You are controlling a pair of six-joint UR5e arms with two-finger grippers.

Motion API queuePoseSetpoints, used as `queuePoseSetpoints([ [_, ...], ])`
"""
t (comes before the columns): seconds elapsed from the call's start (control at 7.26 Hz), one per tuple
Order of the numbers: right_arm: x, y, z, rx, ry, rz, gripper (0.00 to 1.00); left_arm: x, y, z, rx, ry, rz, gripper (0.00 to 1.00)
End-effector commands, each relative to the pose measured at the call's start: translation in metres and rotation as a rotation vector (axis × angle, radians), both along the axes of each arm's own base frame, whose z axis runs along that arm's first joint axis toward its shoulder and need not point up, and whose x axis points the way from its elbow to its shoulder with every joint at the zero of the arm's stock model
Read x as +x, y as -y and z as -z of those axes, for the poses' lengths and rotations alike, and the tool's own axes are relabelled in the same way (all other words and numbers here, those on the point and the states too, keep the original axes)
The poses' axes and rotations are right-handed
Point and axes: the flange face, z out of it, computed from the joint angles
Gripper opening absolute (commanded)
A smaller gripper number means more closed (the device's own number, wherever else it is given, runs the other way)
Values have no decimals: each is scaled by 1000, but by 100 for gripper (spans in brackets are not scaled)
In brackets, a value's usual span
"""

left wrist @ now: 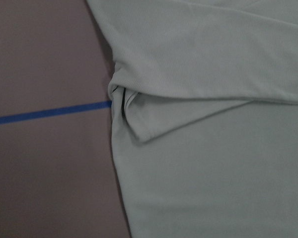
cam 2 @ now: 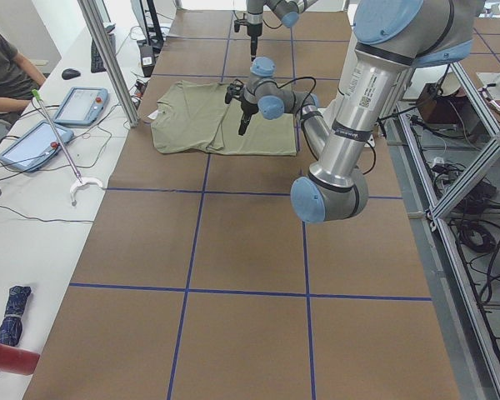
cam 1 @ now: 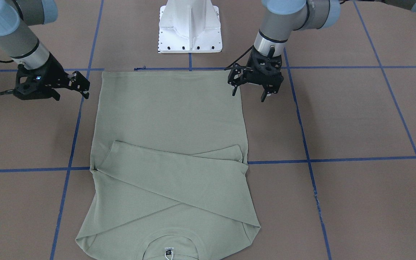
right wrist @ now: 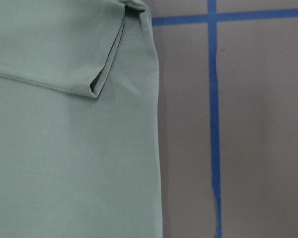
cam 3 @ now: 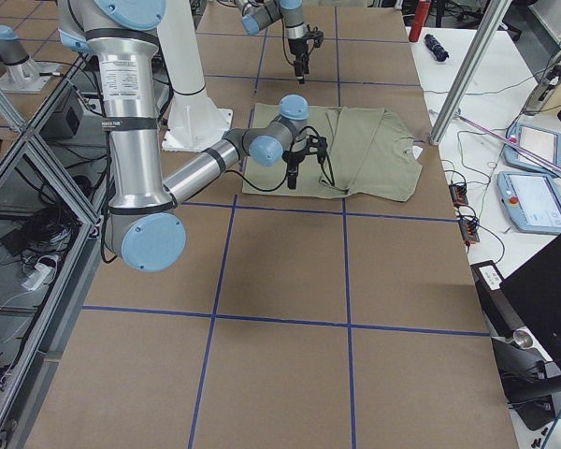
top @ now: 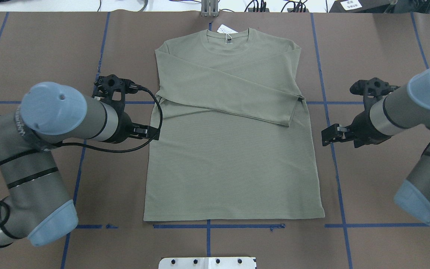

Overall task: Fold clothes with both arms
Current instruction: 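Release the sleeve with the left gripper while the right gripper moves to the hem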

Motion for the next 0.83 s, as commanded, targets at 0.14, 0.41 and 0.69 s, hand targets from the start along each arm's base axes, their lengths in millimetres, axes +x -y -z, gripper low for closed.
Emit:
queuePoseSetpoints([
  [0.14,-92,-121,11,-17,-53,-40,100,2,-35,10,-87,-60,3,98],
  [0.41,-103,-126,-7,-28,-89,-18,100,6,-37,16,-88,-69,0,98],
  [0.69,-112,-125,-33,-45,-135,-6,100,7,-38,21,-84,-79,-2,98],
])
